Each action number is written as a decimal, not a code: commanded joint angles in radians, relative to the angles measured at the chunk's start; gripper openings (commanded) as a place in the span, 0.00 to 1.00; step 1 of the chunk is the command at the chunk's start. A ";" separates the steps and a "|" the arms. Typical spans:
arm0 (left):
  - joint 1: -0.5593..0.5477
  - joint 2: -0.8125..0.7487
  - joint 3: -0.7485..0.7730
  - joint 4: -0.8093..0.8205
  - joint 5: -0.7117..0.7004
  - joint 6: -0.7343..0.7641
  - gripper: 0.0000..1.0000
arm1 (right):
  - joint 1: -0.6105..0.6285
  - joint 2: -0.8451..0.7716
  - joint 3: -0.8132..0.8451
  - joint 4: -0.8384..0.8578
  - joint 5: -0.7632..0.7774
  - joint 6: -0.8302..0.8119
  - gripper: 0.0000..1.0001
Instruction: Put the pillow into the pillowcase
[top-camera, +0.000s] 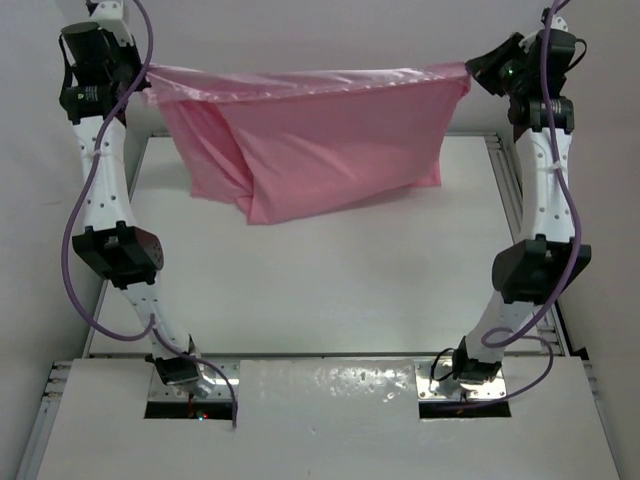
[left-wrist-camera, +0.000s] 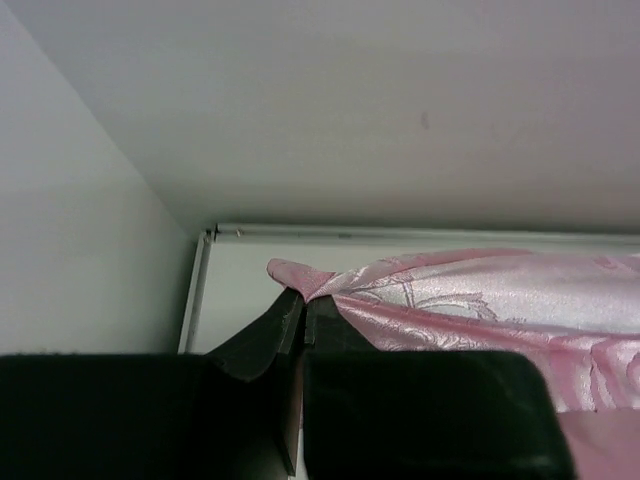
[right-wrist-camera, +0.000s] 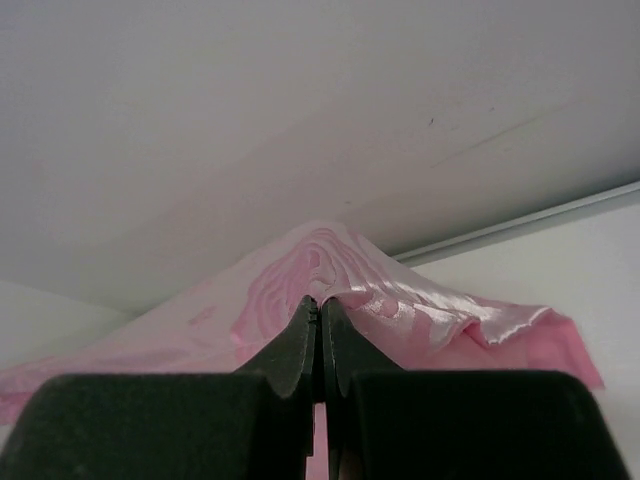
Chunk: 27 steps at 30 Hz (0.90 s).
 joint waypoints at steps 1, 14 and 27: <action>0.025 -0.112 0.083 0.197 -0.078 -0.069 0.00 | -0.002 -0.137 0.022 0.148 0.079 -0.026 0.00; 0.098 -0.436 -0.586 -0.086 0.163 0.290 0.00 | 0.090 -0.862 -1.276 0.128 0.389 -0.088 0.00; 0.451 -0.573 -1.121 -0.462 -0.246 0.727 0.02 | 0.101 -1.261 -1.497 -0.090 0.580 0.081 0.09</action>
